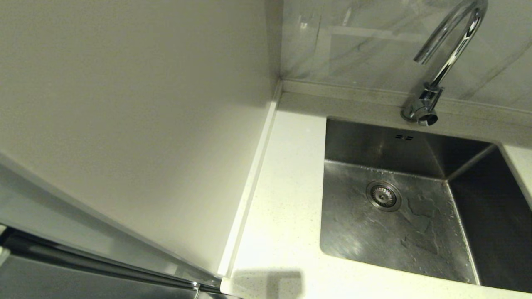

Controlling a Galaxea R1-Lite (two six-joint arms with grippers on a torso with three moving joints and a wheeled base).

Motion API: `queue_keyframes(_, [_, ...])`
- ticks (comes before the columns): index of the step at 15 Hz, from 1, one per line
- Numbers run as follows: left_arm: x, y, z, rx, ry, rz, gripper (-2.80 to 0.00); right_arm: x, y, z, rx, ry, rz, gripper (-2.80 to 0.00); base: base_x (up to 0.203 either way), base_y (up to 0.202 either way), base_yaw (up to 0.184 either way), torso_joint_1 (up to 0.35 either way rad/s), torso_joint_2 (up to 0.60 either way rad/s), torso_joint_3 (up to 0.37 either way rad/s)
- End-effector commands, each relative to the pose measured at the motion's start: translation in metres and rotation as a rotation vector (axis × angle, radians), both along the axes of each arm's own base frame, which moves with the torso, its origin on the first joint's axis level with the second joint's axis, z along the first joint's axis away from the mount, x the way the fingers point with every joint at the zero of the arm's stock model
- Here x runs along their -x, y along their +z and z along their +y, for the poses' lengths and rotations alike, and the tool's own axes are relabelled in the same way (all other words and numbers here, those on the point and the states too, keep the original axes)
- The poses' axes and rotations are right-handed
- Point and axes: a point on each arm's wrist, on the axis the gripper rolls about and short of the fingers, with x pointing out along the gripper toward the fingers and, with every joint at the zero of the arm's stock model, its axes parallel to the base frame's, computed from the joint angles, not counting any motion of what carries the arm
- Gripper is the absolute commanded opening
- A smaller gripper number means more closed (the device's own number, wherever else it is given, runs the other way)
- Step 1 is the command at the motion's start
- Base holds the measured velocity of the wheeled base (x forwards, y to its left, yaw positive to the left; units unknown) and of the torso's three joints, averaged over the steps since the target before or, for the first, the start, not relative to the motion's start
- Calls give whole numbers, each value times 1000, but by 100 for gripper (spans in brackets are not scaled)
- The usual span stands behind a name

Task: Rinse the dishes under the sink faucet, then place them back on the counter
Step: Put a bowl into the sink

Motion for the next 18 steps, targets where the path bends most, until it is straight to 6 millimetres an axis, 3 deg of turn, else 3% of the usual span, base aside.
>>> queue_keyframes(1, [0,-1,0,0,0,3,-280,0,0,0,0,0,-1,-280,0,0,0,0,0,0])
queue_keyframes(5, [0,-1,0,0,0,3,-280,0,1,0,-1,-6,-8,-280,0,0,0,0,0,0])
queue_keyframes(7, [0,-1,0,0,0,3,-280,4,14,0,-3,-13,-52,-280,0,0,0,0,0,0])
queue_keyframes(9, [0,-1,0,0,-1,3,-280,12,51,-1,-27,-23,-118,-280,0,0,0,0,0,0])
queue_keyframes(11, [0,-1,0,0,0,3,-280,7,93,-2,-61,-100,-99,-280,0,0,0,0,0,0])
queue_keyframes(15, [0,-1,0,0,0,3,-280,-30,162,-7,-37,-323,3,-280,0,0,0,0,0,0])
queue_keyframes(18, [0,-1,0,0,0,3,-280,-60,189,-9,126,-403,128,-280,0,0,0,0,0,0])
